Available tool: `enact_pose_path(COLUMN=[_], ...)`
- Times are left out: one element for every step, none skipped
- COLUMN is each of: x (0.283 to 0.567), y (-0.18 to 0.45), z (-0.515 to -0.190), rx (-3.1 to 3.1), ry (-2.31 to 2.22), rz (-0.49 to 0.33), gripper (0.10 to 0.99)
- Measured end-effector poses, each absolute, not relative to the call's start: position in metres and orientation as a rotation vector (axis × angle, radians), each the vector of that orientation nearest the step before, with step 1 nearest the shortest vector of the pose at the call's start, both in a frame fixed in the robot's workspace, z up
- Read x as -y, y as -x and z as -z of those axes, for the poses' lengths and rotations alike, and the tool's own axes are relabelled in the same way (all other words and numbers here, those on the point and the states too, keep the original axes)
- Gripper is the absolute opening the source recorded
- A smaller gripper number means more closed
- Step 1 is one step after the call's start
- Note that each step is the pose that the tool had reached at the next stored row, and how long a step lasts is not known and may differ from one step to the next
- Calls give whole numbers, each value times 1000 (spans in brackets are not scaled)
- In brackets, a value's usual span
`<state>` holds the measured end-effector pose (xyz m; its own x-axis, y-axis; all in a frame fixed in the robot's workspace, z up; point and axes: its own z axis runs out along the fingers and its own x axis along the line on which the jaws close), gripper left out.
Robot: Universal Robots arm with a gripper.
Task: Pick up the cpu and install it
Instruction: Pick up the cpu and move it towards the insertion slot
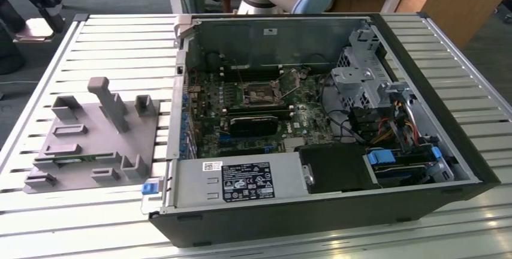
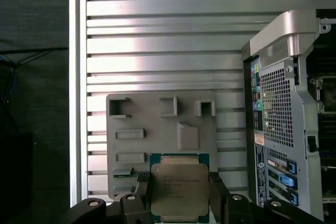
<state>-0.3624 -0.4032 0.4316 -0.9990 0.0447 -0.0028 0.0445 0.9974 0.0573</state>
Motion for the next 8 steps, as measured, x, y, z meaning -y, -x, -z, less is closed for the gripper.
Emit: enact_pose_path(x=[403, 403, 403, 403, 403, 403, 403, 403], y=[361, 360, 358, 356, 355, 354, 352, 351], z=[-432, -432, -432, -432, -432, -432, -432, -432], rx=[-3136, -3135, -3136, -3136, -3136, -3135, -3135, -3135], ry=[-70, -70, -70, -70, -70, -70, -70, -70], rz=[-90, -90, -90, -90, -90, -90, -90, -90], gripper=[533, 533, 533, 533, 533, 533, 533, 533])
